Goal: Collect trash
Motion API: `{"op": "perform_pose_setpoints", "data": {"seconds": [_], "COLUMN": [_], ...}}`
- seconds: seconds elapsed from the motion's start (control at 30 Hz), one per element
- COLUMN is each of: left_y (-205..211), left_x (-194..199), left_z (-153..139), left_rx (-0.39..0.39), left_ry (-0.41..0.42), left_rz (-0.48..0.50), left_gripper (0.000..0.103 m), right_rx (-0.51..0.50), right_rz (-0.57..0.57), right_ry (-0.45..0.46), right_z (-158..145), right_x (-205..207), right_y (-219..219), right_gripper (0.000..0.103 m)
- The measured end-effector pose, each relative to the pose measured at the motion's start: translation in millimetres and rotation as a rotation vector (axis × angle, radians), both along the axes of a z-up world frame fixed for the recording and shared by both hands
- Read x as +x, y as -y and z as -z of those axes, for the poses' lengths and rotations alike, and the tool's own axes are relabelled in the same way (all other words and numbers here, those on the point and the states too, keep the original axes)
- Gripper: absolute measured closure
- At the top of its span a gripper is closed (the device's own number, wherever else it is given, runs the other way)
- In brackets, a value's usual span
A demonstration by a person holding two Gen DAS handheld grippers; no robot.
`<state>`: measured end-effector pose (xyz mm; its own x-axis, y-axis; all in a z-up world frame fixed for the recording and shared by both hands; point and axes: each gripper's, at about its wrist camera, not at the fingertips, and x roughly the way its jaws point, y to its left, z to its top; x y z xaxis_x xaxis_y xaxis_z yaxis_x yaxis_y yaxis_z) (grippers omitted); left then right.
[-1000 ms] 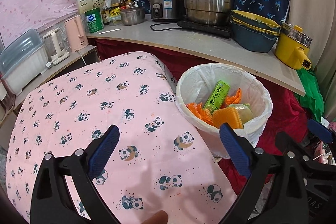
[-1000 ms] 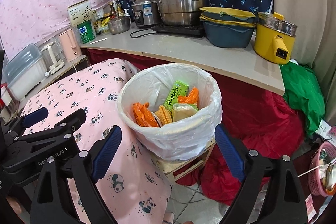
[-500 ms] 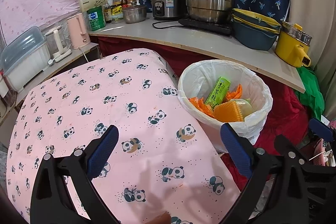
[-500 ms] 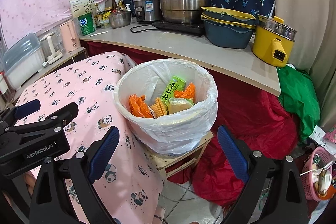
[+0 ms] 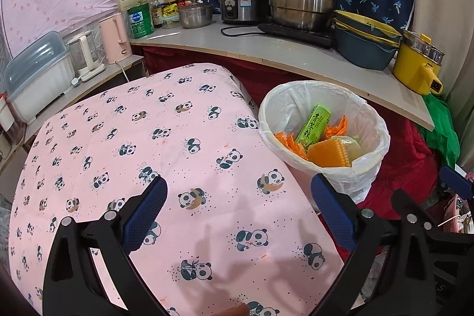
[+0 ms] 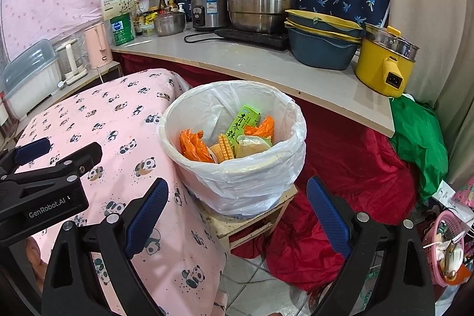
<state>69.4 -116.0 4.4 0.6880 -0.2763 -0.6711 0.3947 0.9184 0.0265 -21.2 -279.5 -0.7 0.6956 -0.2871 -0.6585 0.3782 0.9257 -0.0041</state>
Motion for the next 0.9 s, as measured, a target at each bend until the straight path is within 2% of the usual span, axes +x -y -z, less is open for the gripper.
{"op": "perform_pose_setpoints", "data": {"seconds": [0.5,0.9], "left_y": [-3.5,-0.7], "left_x": [1.1,-1.6], "left_z": [8.3,9.9], "left_rx": [0.019,0.028], "left_ry": [-0.011,-0.011], "left_rz": [-0.052,-0.043], "left_gripper": [0.01,0.01], "right_rx": [0.011,0.012], "right_rz": [0.019,0.02], "right_ry": [-0.011,-0.016], "right_z": [4.1,8.5], "right_x": [-1.5,-1.4], "right_y": [4.6,3.1], "right_gripper": [0.012,0.012]}}
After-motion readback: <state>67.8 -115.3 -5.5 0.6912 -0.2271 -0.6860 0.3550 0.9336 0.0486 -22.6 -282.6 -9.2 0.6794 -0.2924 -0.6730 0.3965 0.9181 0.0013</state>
